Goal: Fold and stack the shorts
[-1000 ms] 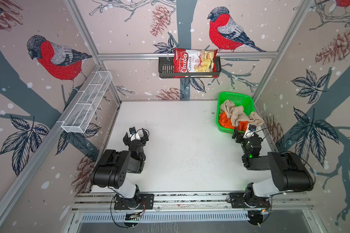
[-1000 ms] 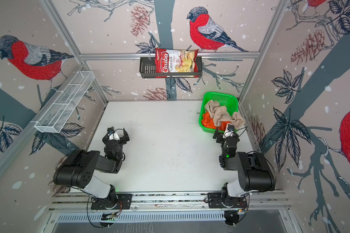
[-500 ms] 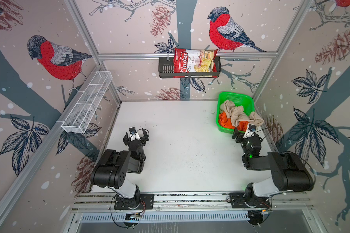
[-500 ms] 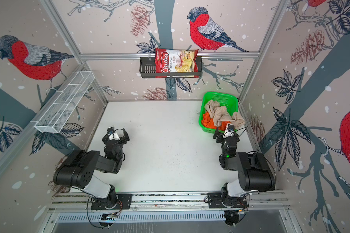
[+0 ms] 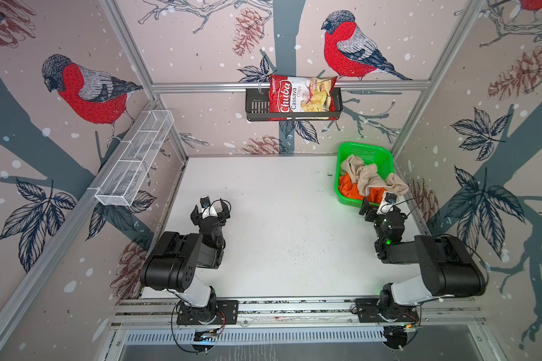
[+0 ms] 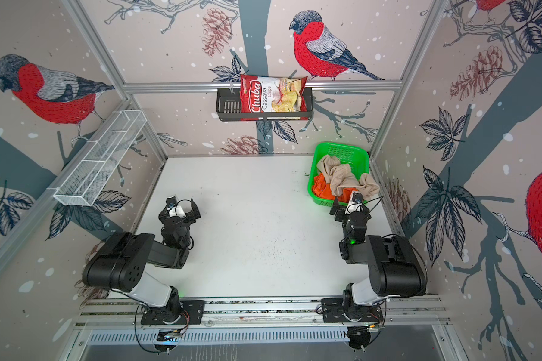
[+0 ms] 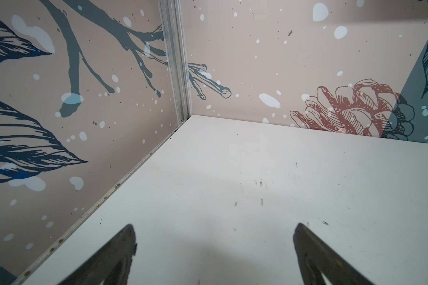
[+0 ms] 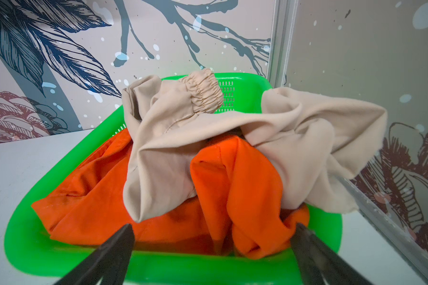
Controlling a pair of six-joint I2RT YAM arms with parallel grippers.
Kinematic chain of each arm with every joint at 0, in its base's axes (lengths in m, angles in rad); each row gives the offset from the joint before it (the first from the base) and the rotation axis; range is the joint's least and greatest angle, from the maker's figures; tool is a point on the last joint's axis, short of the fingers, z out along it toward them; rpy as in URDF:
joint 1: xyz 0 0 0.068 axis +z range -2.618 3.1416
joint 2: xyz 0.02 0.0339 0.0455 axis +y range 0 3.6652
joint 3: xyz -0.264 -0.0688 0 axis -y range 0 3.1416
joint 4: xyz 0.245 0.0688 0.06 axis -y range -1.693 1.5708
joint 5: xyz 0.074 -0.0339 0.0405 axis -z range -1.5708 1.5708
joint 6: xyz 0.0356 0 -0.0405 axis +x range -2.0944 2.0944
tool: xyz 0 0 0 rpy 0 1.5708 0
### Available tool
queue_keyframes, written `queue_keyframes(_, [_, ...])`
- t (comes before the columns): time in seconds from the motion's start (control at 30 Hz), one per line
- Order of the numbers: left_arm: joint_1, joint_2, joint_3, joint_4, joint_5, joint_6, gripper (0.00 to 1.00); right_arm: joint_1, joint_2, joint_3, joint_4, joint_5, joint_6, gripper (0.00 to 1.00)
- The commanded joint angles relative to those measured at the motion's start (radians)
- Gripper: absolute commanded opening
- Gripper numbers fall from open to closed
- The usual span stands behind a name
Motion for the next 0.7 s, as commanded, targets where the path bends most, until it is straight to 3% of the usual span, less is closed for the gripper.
queue_keyframes(0.0, [0.002, -0.003, 0.002, 0.014, 0.006, -0.002, 0.98, 0.002, 0.0, 0.001, 0.006, 0.013, 0.01, 1.0])
queue_keyframes(0.43, [0.001, -0.004, -0.001, 0.017, 0.002, -0.001, 0.98, 0.003, -0.02, -0.009, 0.014, 0.005, 0.003, 1.0])
queue_keyframes(0.53, [-0.024, -0.041, -0.011, 0.019, -0.006, 0.027, 0.98, 0.013, -0.105, 0.013, -0.104, -0.006, -0.008, 1.0])
queue_keyframes(0.67, [-0.096, -0.218, 0.018, -0.166, -0.045, 0.098, 0.97, 0.03, -0.239, 0.12, -0.458, -0.024, 0.07, 1.0])
